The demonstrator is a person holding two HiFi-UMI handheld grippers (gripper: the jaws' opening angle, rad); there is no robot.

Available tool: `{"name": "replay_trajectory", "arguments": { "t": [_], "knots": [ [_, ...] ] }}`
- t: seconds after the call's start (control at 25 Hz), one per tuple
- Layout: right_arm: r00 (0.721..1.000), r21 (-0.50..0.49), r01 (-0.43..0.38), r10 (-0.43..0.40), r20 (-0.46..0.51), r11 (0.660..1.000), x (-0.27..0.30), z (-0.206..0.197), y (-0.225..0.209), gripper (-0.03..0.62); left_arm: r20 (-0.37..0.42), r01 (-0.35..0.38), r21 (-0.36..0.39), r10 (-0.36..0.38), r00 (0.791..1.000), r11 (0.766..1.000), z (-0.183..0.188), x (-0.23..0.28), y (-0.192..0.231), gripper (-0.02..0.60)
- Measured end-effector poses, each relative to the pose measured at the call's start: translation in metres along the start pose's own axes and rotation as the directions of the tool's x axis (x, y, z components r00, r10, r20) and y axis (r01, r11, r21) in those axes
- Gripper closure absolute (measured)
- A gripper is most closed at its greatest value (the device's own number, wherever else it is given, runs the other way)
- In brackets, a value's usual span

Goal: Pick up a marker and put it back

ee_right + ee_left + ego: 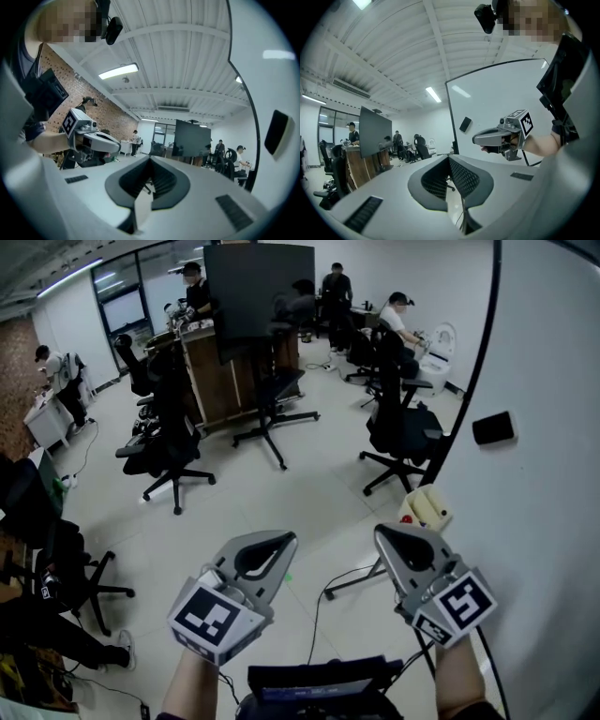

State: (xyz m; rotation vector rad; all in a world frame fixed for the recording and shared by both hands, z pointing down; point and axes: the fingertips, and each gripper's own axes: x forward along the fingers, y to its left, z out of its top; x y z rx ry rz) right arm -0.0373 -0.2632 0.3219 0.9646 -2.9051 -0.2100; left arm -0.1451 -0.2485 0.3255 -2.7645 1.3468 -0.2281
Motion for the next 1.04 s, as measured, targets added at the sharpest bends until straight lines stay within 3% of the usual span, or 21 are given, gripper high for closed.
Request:
{"name": "replay_trajectory", "arguments": {
  "t": [0.2, 0.48, 0.68, 1.04],
  "knots": [
    [0.998, -0.037, -0.026, 0.024, -0.051, 0.999, 0.034, -0.003, 0.065, 0.588, 0.036, -0.035, -0.044, 0.036, 0.999, 0.998, -0.014, -0.067, 0.036, 0.583],
    [0.995, -0.051, 0.056, -0.060, -0.075, 0.997, 0.022, 0.016, 0.106, 0.588, 0.024, 0.050, -0.064, -0.049, 0.999, 0.997, -0.019, -0.100, 0.034, 0.583],
    [0.998, -0.047, 0.051, -0.053, -0.043, 0.998, -0.036, 0.031, 0.119, 0.588, 0.020, 0.054, -0.042, -0.053, 0.998, 0.998, -0.003, -0.108, -0.020, 0.583],
    [1.000, -0.024, -0.016, 0.016, -0.019, 1.000, -0.185, -0.003, 0.112, 0.588, 0.014, -0.016, -0.023, 0.017, 1.000, 1.000, -0.004, -0.085, -0.175, 0.583]
  ]
}}
